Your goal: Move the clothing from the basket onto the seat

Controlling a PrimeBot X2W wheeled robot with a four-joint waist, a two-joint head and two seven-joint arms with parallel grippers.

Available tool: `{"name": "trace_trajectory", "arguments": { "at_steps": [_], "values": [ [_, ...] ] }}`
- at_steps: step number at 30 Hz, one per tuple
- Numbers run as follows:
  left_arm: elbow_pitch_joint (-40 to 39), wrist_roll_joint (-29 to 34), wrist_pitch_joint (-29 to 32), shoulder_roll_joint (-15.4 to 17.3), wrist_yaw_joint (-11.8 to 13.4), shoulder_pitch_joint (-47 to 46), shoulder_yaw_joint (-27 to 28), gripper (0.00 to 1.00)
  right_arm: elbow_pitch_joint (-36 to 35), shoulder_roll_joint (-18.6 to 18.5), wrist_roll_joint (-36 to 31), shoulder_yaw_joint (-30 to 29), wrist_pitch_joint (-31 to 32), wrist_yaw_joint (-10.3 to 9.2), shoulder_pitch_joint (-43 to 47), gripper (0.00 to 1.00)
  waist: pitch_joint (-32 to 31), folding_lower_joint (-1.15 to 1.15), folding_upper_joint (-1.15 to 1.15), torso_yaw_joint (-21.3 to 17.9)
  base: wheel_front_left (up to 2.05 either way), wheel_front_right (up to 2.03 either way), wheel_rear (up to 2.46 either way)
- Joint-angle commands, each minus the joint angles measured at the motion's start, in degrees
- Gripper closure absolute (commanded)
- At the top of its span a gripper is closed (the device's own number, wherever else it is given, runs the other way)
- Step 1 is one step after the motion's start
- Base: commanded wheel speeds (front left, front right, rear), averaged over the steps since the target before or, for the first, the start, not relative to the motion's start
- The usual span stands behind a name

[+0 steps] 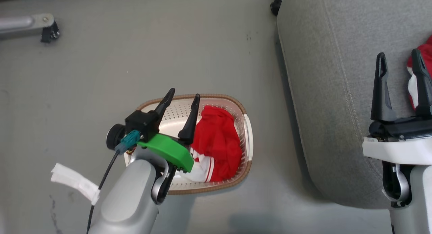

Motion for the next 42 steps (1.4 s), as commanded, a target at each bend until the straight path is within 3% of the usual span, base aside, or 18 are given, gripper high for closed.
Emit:
{"name": "trace_trajectory", "arguments": {
  "at_steps": [1, 8, 20, 29, 42],
  "values": [
    [2.37, -0.93, -0.02, 1.16, -0.12, -3.25, -1.93, 0.0, -1.09, -0.06, -0.35, 0.09, -0.02, -0.04, -1.56, 0.0, 12.24, 0.0, 0.0, -2.64, 0.0, 0.0, 0.0],
    [16.11, -6.41, -0.02, 3.19, -0.12, -14.44, -16.52, 0.0, -4.96, 1.25, -1.85, 3.11, -0.02, -0.04, -4.34, 0.0, 19.35, 0.0, 0.0, -6.35, 0.0, 0.0, 0.0],
    [28.2, -18.95, 4.15, 6.55, -0.12, -24.72, -33.97, 0.0, -4.91, 3.56, -4.3, 7.69, -0.02, -0.04, -7.52, 0.0, 26.91, 0.0, 0.0, -12.47, 0.0, 0.0, 0.0],
    [32.51, -24.93, 9.14, 8.41, -0.12, -28.46, -40.49, 0.0, -4.04, 4.14, -3.29, 9.76, -0.02, -0.04, -8.73, 0.0, 29.48, 0.0, 0.0, -15.04, 0.0, 0.0, 0.0],
    [36.06, -29.89, 13.33, 8.56, -0.12, -32.34, -44.48, 0.0, -4.14, 4.18, -0.97, 12.46, -0.02, -0.04, -9.69, 0.0, 33.49, 0.0, 0.0, -17.16, 0.0, 0.0, 0.0]
  ]
}}
